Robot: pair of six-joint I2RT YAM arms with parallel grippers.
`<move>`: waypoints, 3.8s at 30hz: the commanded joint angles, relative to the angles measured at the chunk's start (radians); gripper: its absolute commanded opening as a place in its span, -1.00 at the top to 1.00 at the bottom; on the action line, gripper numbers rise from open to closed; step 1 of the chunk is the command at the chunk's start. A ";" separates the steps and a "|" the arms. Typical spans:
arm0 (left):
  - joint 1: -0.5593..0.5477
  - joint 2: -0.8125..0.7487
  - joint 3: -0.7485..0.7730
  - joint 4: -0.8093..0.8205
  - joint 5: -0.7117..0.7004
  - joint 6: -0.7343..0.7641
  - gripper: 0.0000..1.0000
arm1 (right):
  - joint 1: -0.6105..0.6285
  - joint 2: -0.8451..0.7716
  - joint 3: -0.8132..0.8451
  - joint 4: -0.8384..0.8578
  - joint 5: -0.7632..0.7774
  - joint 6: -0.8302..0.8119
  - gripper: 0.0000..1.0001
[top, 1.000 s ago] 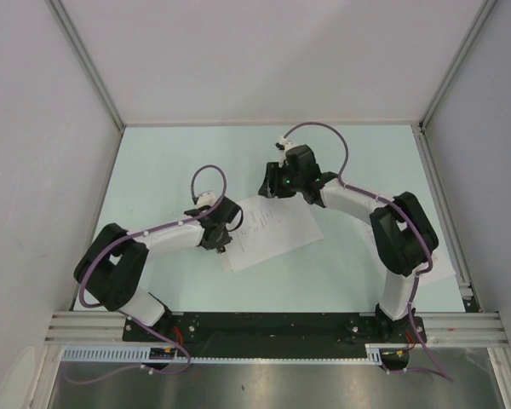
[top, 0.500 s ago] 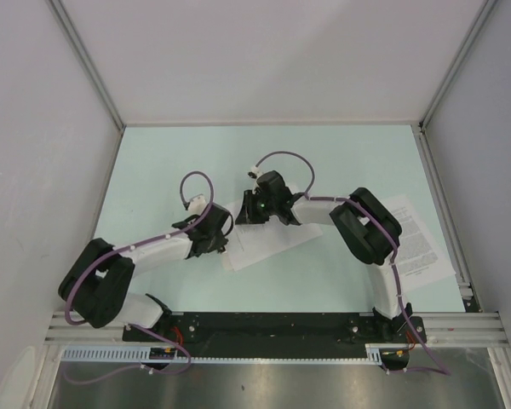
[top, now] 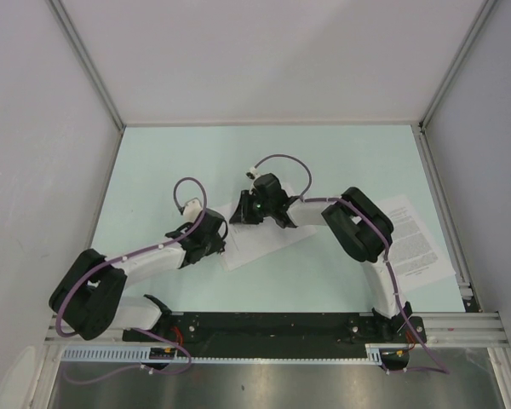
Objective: Put the files into the folder
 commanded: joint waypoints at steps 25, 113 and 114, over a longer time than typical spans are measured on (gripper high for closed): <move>0.007 -0.307 0.176 -0.170 0.028 0.308 -0.61 | -0.029 -0.263 0.022 -0.311 0.116 -0.045 -0.34; -0.282 0.134 0.479 0.176 0.743 0.354 -0.72 | -1.529 -1.087 -0.771 -0.832 0.460 0.011 -0.95; -0.282 0.136 0.477 0.176 0.743 0.357 -0.72 | -1.529 -1.086 -0.777 -0.821 0.462 0.014 -0.95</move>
